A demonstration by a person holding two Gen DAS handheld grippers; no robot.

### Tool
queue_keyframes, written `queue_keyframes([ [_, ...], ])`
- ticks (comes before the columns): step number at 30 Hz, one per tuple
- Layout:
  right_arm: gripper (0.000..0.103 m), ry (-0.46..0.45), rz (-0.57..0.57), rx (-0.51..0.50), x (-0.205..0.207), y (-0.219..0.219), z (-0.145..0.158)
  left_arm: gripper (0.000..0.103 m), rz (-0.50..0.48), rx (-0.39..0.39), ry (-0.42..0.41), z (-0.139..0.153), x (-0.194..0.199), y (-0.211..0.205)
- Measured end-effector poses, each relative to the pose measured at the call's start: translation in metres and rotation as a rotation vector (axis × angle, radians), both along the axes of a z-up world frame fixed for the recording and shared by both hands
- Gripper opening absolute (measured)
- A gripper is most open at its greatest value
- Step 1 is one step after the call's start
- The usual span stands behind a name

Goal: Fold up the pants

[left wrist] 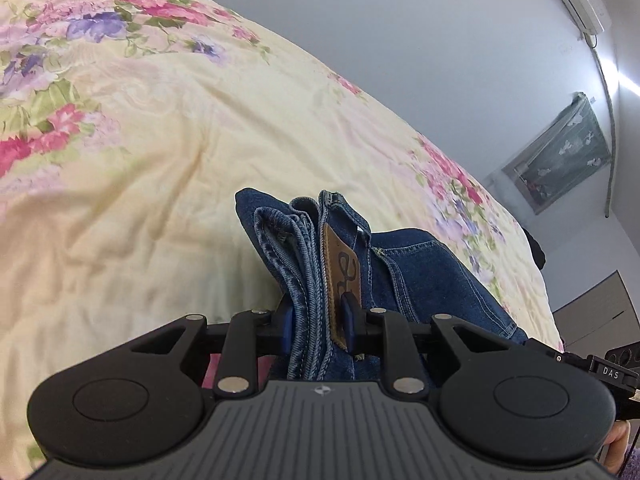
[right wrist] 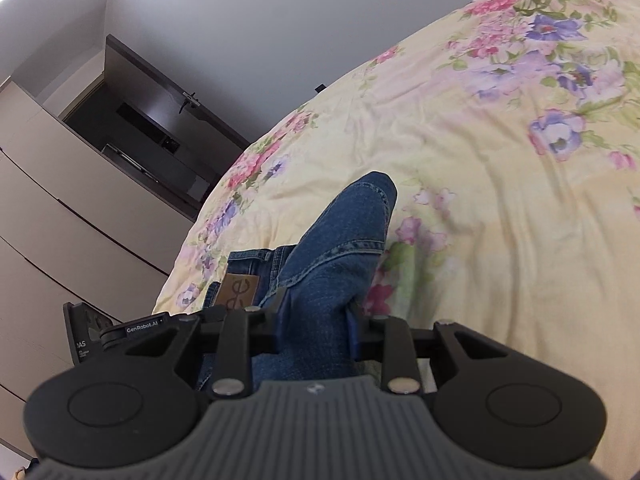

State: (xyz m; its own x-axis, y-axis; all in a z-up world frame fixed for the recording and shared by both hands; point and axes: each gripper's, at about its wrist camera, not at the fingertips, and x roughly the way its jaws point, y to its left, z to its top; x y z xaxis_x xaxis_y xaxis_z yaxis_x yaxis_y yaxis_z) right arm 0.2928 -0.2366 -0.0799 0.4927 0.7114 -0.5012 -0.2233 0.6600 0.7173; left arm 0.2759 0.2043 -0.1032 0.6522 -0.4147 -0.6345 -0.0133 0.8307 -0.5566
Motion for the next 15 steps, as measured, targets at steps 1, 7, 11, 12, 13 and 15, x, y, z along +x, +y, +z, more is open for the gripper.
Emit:
queue_keyframes([
  [1,0.024,-0.011,-0.001,0.006,0.007,0.011,-0.004,0.026,0.005,0.009,-0.006,0.001,0.006,0.008],
  [7,0.024,-0.04,-0.009,0.068,0.038,0.055,-0.033,0.025,0.02,0.06,-0.032,-0.003,0.038,0.045],
  [11,0.024,0.001,-0.008,0.078,0.043,0.067,-0.07,0.026,0.025,0.048,0.001,-0.035,0.043,0.061],
  [12,0.024,-0.003,-0.007,0.075,0.039,0.065,-0.079,0.026,0.031,0.034,-0.005,-0.042,0.042,0.065],
  [13,0.024,0.008,-0.015,0.072,0.038,0.062,-0.087,0.026,0.039,0.012,-0.007,-0.049,0.041,0.071],
  [15,0.024,0.072,-0.037,0.058,0.037,0.057,-0.106,0.029,0.046,-0.043,-0.002,-0.062,0.039,0.081],
])
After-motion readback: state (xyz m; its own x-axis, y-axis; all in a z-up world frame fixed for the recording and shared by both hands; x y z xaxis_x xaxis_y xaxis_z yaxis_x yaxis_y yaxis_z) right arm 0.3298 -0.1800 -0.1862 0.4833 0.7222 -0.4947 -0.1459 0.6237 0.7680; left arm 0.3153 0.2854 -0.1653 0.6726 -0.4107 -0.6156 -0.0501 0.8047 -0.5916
